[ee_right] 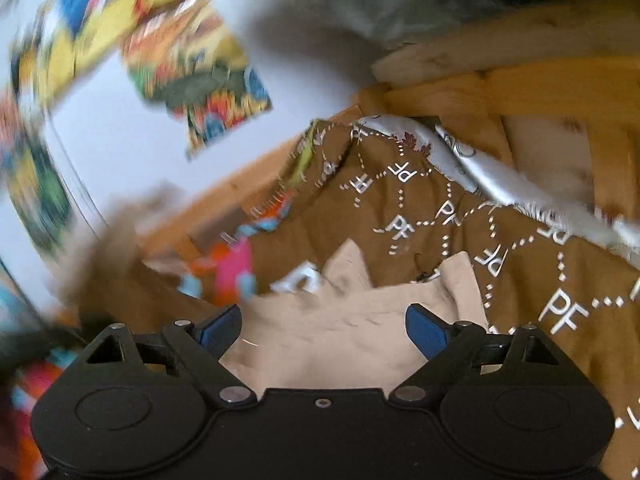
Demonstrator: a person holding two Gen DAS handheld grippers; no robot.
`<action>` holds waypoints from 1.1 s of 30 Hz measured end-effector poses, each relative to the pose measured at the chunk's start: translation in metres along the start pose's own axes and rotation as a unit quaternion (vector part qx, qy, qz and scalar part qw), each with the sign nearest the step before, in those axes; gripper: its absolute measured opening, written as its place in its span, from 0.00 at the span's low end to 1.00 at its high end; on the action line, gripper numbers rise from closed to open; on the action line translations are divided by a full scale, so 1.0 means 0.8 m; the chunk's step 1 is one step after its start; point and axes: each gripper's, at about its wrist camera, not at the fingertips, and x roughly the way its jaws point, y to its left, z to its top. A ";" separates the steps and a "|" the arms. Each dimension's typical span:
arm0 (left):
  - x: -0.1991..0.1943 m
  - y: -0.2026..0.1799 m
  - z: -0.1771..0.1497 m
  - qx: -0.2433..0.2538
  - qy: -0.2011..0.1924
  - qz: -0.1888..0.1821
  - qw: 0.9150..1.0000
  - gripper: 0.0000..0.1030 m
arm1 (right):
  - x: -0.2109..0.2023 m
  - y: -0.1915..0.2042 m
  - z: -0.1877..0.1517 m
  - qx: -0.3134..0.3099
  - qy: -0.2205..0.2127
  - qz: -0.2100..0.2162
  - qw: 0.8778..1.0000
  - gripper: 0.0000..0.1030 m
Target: Fold large clothes
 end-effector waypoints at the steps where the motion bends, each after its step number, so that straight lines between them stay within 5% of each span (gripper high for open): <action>1: 0.006 -0.017 0.003 0.019 0.004 -0.009 1.000 0.05 | -0.008 -0.012 0.009 0.036 0.007 0.026 0.999 0.88; 9: 0.060 -0.110 -0.025 0.044 0.018 -0.098 0.994 0.07 | 0.025 -0.115 -0.008 0.293 0.072 0.133 0.944 0.86; 11: 0.065 -0.121 -0.041 0.044 0.023 -0.109 0.993 0.07 | 0.032 -0.132 -0.014 0.323 0.066 0.124 0.936 0.80; 14: 0.068 -0.125 -0.060 0.050 0.024 -0.120 0.991 0.07 | 0.030 -0.148 -0.012 0.328 0.044 0.090 0.939 0.53; 16: 0.067 -0.123 -0.068 0.056 0.022 -0.139 0.989 0.07 | 0.030 -0.144 -0.004 0.290 0.027 0.066 0.954 0.32; 20: 0.071 -0.130 -0.070 0.089 0.016 -0.162 0.983 0.07 | 0.023 -0.103 0.016 0.136 0.004 0.022 0.990 0.21; 22: 0.071 -0.134 -0.074 0.091 0.012 -0.178 0.980 0.07 | 0.015 -0.079 0.020 0.051 -0.007 -0.013 0.999 0.19; 26: 0.096 -0.146 -0.089 0.094 0.034 -0.186 0.978 0.07 | 0.029 -0.060 0.015 -0.076 0.041 -0.086 0.993 0.19; 29: 0.117 -0.157 -0.108 0.115 0.048 -0.175 0.977 0.09 | 0.053 -0.078 -0.004 -0.099 0.079 -0.125 0.984 0.21; 33: 0.116 -0.158 -0.111 0.126 0.038 -0.172 0.976 0.13 | 0.056 -0.092 -0.003 -0.088 0.081 -0.115 0.986 0.26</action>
